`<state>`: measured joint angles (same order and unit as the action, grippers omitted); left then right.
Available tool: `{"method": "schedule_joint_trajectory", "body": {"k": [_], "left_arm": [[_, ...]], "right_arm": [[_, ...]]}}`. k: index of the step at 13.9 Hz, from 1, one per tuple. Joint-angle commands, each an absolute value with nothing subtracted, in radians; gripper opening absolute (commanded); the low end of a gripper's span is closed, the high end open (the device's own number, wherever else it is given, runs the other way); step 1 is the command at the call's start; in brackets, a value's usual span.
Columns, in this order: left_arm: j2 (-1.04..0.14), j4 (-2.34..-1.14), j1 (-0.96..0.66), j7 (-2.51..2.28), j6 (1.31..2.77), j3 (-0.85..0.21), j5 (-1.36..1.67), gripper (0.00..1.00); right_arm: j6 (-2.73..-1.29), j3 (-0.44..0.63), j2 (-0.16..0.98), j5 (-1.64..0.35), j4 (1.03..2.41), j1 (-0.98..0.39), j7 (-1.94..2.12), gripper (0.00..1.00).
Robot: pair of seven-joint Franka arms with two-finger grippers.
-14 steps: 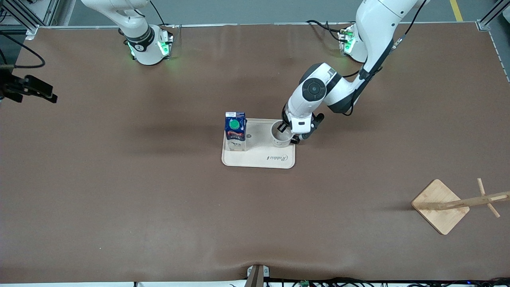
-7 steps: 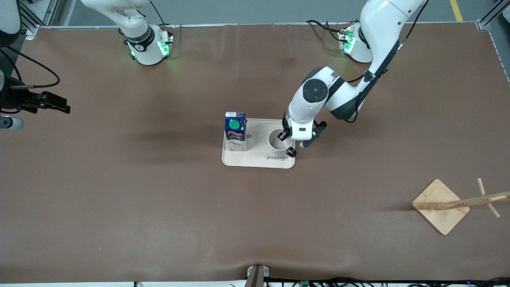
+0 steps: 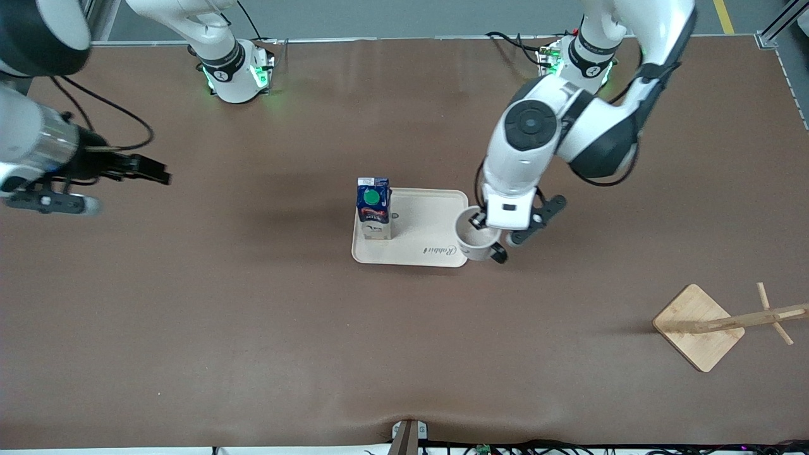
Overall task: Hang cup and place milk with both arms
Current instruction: 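Lift the mug with the left gripper while the right gripper reaches the milk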
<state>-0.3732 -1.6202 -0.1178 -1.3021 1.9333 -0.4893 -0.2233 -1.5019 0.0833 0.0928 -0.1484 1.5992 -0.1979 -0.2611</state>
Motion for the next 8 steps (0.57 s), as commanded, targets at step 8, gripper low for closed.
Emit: {"method": "schedule_joint_trajectory", "body": {"k": [8], "left_arm": [[-0.286, -1.589, 0.187, -0.752, 1.842, -0.492, -0.258, 0.0]], "right_arm": [[-1.732, 0.092, 0.281, -0.181, 1.56, -0.592, -0.604, 1.0]]}}
